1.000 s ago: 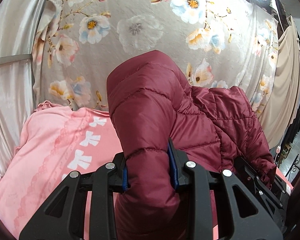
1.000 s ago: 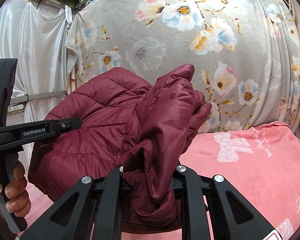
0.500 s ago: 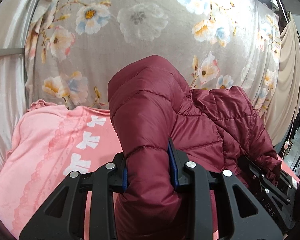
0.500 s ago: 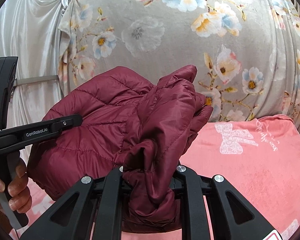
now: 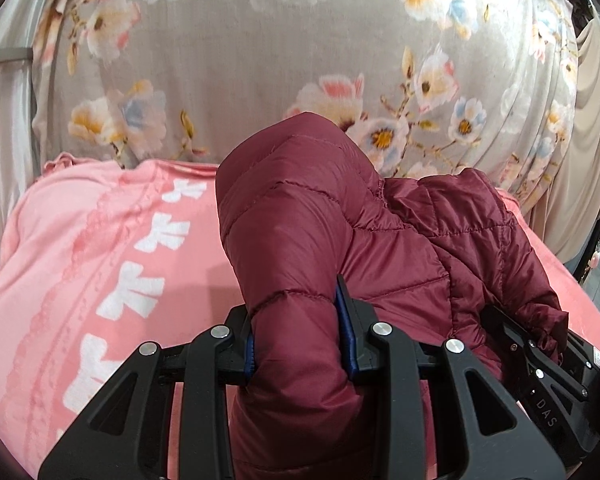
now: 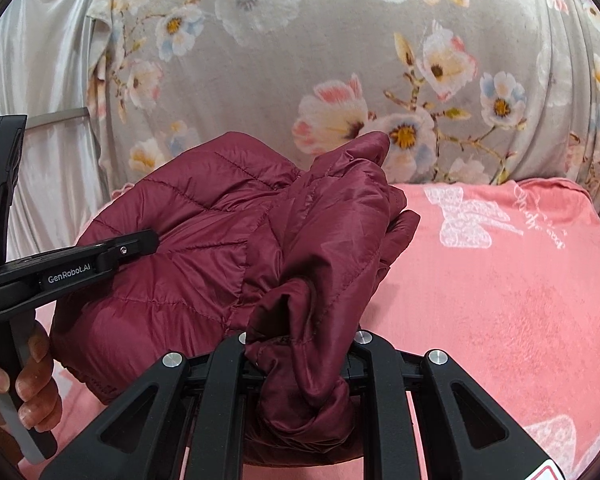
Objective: Fold large clothes
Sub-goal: 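Lift the jacket bundle with both tools and fold it over onto itself, then lower the folded bundle onto the blanket and open both tools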
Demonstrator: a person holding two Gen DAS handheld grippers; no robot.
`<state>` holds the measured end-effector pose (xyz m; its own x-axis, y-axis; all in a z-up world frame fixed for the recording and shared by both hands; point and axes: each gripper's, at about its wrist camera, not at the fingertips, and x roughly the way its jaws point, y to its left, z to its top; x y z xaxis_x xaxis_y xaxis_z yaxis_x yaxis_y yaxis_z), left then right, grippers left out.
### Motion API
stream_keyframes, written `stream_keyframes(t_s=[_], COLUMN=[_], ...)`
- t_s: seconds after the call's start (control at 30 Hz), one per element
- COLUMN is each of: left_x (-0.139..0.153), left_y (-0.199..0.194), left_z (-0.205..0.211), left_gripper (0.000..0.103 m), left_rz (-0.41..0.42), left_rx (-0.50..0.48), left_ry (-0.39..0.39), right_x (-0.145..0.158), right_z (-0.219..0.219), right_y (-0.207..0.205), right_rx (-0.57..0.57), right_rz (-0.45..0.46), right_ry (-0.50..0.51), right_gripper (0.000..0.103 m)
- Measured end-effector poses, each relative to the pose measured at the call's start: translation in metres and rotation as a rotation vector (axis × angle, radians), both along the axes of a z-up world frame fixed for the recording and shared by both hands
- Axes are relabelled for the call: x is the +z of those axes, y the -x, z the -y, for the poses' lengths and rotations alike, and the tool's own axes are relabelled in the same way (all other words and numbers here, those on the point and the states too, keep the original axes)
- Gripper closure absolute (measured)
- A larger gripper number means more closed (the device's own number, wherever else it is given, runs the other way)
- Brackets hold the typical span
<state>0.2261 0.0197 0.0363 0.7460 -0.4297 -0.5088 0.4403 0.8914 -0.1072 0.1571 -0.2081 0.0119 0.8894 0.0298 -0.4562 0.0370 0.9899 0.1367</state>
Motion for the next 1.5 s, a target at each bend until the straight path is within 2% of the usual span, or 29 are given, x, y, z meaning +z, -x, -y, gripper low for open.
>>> stream_keyframes(t_s=[0.43,0.63,0.77,0.9,1.0,1.07,1.1,1.13,1.17,1.27,1.3,1.33,1.37,1.43,1.5], left_x=[-0.064,-0.076,-0.084,-0.092,-0.098,-0.1,-0.101,-0.101,-0.099,-0.086,-0.075,-0.065,-0.055,-0.04,-0.032], left_y=[-0.019,-0.019,-0.018,-0.017,-0.019,-0.02,-0.02,-0.021,-0.021,-0.015,-0.008,-0.002,0.006,0.016,0.025], left_z=[0.003,0.0,0.001,0.001,0.0,-0.001,-0.002,-0.005,-0.008,-0.026,-0.036,-0.045,-0.054,-0.061,-0.062], left_gripper=[0.072,0.069,0.065,0.057,0.05,0.045,0.039,0.027,0.022,0.021,0.021,0.021,0.021,0.026,0.033], left_rz=[-0.098,-0.103,-0.108,-0.116,-0.124,-0.13,-0.135,-0.143,-0.159,-0.201,-0.213,-0.222,-0.233,-0.25,-0.292], left_rx=[0.028,0.034,0.037,0.044,0.063,0.081,0.092,0.113,0.138,0.153,0.174,0.19,0.21,0.229,0.248], left_ry=[-0.013,-0.014,-0.027,-0.039,-0.042,-0.042,-0.042,-0.045,-0.046,-0.002,0.013,0.029,0.044,0.063,0.073], right_x=[-0.047,-0.056,-0.065,-0.07,-0.071,-0.07,-0.068,-0.064,-0.057,-0.032,-0.024,-0.014,-0.005,0.004,0.006], right_z=[-0.001,0.002,0.008,0.014,0.016,0.02,0.023,0.027,0.032,0.046,0.049,0.05,0.048,0.04,0.033], right_y=[-0.017,-0.018,-0.018,-0.02,-0.02,-0.017,-0.015,-0.01,-0.001,0.033,0.042,0.05,0.056,0.055,0.048], right_rx=[0.009,0.006,-0.001,0.002,-0.001,-0.015,-0.02,-0.03,-0.042,-0.078,-0.079,-0.073,-0.056,-0.02,0.012], right_rz=[-0.102,-0.134,-0.171,-0.2,-0.218,-0.23,-0.236,-0.241,-0.236,-0.17,-0.149,-0.131,-0.117,-0.128,-0.136], right_ry=[0.0,0.0,-0.038,-0.063,-0.068,-0.082,-0.09,-0.103,-0.11,-0.116,-0.119,-0.123,-0.121,-0.091,-0.071], right_gripper=[0.088,0.088,0.088,0.085,0.076,0.066,0.064,0.059,0.057,0.056,0.057,0.07,0.087,0.1,0.102])
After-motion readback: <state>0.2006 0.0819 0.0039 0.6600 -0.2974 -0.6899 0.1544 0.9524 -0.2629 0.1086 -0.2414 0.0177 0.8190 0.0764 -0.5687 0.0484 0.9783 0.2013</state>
